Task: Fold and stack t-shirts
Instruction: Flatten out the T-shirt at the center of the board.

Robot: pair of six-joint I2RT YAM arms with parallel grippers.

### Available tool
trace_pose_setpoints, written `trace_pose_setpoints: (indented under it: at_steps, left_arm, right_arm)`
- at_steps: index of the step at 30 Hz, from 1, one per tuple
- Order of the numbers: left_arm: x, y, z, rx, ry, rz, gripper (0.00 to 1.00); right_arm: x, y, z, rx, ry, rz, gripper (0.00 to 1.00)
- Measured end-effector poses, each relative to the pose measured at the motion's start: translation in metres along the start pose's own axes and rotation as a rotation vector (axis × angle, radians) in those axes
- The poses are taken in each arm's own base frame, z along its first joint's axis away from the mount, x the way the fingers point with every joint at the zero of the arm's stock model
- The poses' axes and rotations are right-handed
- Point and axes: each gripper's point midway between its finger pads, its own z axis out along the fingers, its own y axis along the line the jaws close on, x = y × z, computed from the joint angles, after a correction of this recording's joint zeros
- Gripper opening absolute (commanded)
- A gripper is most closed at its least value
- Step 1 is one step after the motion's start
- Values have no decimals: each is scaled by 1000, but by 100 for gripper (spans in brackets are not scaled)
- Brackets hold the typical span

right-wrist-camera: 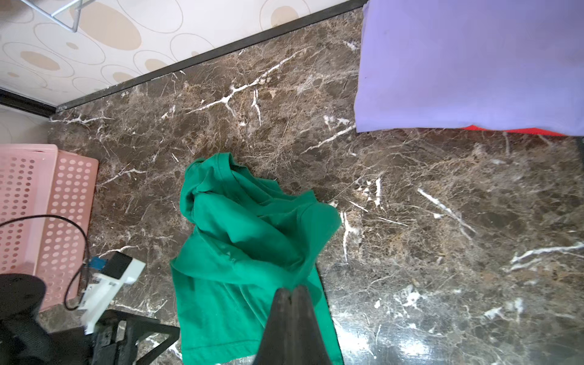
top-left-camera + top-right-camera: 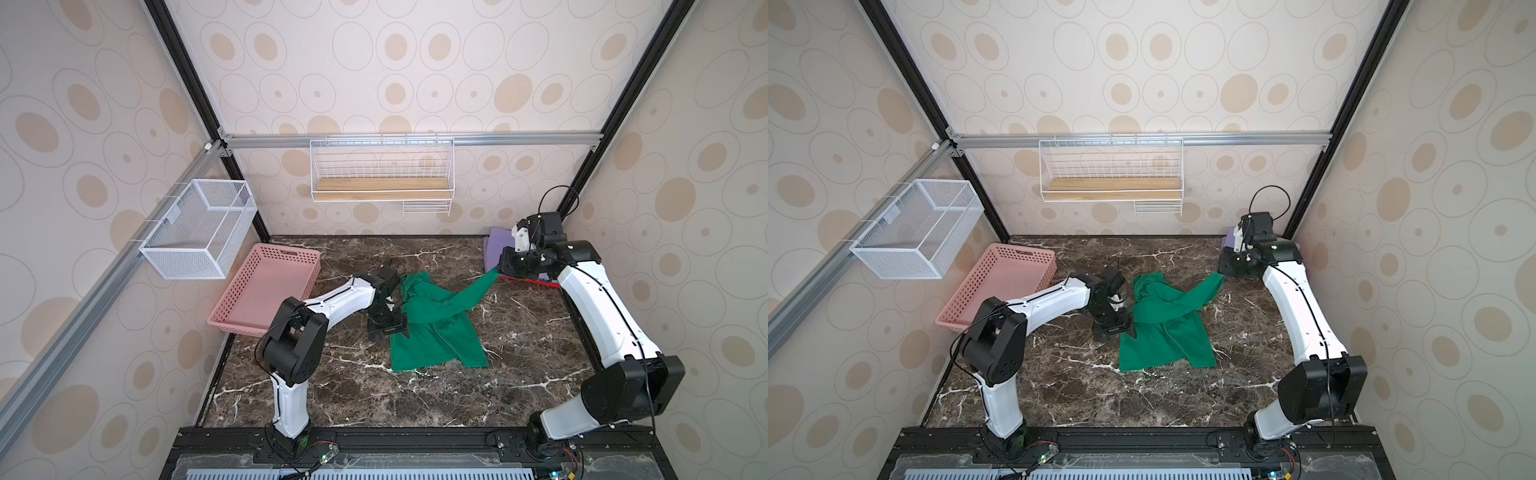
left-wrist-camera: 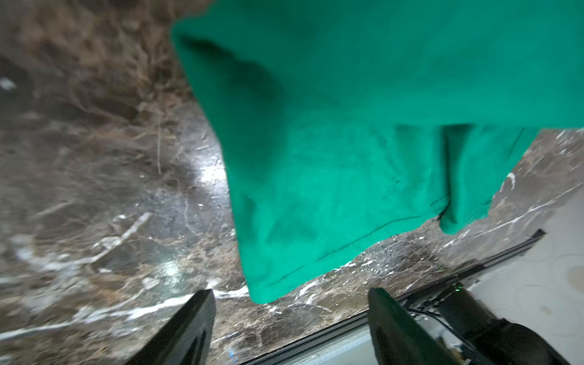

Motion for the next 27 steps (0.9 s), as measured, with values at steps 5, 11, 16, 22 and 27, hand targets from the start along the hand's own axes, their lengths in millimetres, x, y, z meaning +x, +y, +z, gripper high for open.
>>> trace_pose_setpoints:
  at_steps: [5, 11, 16, 22, 27]
  left_arm:
    - [12, 19, 19, 61, 44, -106, 74]
    - [9, 6, 25, 162, 16, -125, 52]
    - [1, 2, 31, 175, -12, -129, 17]
    - [-3, 18, 10, 10, -54, -131, 8]
    - [-48, -23, -136, -80, -435, -4, 11]
  right_arm:
    - [9, 1, 6, -22, 33, 21, 0]
    - [16, 4, 10, -42, 59, 36, 0]
    - [23, 4, 14, -52, 83, 47, 0]
    - [24, 7, 14, -72, 89, 60, 0]
    - [23, 11, 15, -89, 97, 68, 0]
